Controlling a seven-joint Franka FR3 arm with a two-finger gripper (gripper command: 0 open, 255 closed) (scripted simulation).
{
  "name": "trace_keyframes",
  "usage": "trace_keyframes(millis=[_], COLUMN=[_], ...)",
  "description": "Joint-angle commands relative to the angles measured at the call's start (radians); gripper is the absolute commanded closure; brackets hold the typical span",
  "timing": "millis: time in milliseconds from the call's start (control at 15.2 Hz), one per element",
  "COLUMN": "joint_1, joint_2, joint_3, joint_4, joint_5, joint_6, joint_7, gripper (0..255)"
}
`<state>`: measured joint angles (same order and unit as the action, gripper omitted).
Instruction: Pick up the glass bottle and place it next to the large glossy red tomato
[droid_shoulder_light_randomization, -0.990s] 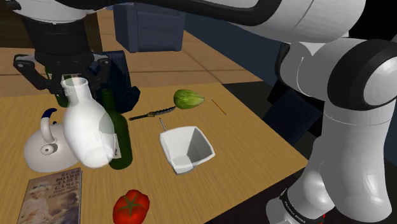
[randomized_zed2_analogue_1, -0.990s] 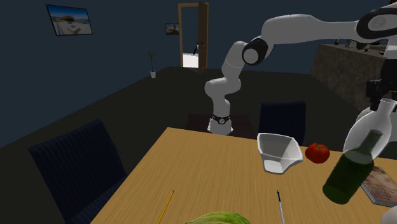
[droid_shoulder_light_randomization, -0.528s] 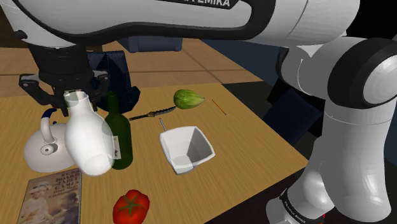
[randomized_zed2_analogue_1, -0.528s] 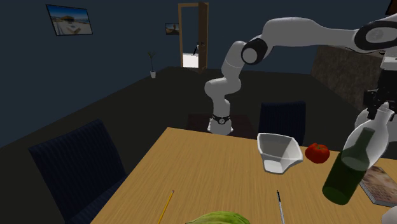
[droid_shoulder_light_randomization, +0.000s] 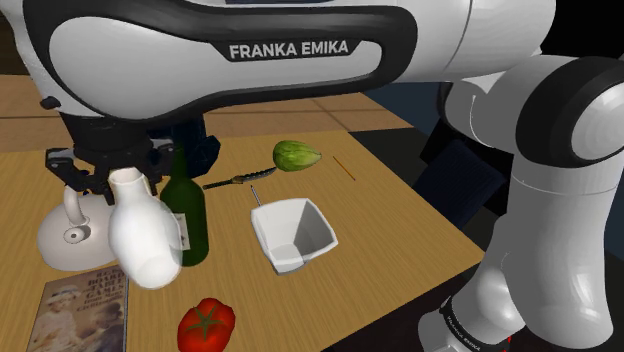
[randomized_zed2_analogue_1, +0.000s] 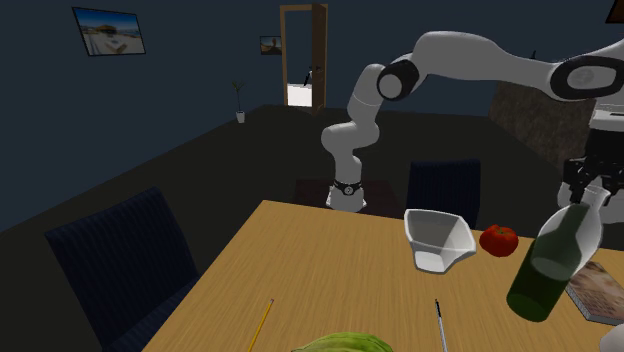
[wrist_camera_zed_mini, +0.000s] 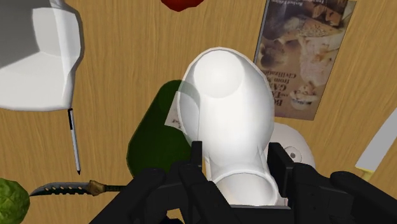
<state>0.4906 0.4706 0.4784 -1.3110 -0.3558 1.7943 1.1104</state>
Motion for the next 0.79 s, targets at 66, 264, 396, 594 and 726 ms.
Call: trace_keyframes(millis=[66, 264, 396, 594, 726], joint_1=[-0.008, -0.013, -0.015, -0.017, -0.018], joint_2=[-0.003, 0.000, 0.002, 0.009, 0.012], joint_3=[-0.002, -0.004, -0.005, -0.008, -0.010], joint_4=[-0.047, -0.084, -0.107, -0.138, -0.153], joint_5=[-0.002, -0.006, -0.009, -0.015, -0.018], joint_6=[0.044, 0.082, 0.107, 0.143, 0.160], joint_7=[0.007, 0.015, 0.020, 0.028, 0.032], gripper=[255, 255, 255, 255, 255])
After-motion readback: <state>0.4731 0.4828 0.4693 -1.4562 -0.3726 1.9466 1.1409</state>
